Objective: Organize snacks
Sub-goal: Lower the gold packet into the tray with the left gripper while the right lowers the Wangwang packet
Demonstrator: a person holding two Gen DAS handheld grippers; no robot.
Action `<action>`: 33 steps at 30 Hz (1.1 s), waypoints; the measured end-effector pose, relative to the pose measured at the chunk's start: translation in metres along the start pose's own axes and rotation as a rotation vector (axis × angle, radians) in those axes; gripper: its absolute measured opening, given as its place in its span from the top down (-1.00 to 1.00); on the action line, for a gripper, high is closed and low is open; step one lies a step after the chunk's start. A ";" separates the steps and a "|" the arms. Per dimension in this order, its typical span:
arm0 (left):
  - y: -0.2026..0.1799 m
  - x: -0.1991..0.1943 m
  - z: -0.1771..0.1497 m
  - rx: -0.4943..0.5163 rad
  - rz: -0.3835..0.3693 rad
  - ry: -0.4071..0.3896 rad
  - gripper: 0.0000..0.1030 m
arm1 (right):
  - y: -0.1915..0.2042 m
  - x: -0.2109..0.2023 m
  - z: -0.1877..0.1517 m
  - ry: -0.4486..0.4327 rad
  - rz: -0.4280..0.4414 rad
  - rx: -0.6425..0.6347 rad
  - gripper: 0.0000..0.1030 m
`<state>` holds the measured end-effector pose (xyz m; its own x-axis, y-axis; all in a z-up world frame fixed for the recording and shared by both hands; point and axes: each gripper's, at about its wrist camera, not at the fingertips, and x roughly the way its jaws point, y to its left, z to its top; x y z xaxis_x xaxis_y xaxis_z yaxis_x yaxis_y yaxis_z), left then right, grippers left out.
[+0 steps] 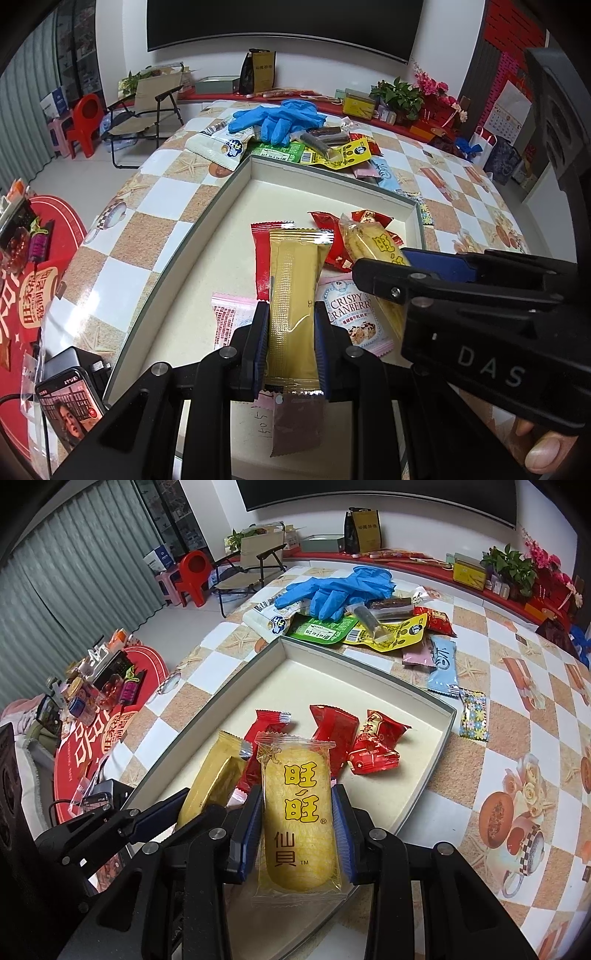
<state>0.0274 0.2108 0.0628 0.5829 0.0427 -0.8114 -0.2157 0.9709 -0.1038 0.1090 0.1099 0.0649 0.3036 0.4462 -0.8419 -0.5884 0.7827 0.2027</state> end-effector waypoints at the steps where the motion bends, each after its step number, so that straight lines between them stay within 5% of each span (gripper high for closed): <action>1: -0.001 0.001 0.000 0.000 -0.002 0.002 0.53 | 0.000 0.000 0.000 -0.001 -0.001 -0.002 0.27; 33: -0.002 0.006 0.001 0.004 0.001 0.048 0.52 | 0.003 0.012 0.008 0.052 -0.018 -0.014 0.27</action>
<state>0.0319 0.2096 0.0586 0.5445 0.0321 -0.8381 -0.2132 0.9717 -0.1013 0.1168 0.1212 0.0592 0.2748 0.4090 -0.8702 -0.5942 0.7838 0.1807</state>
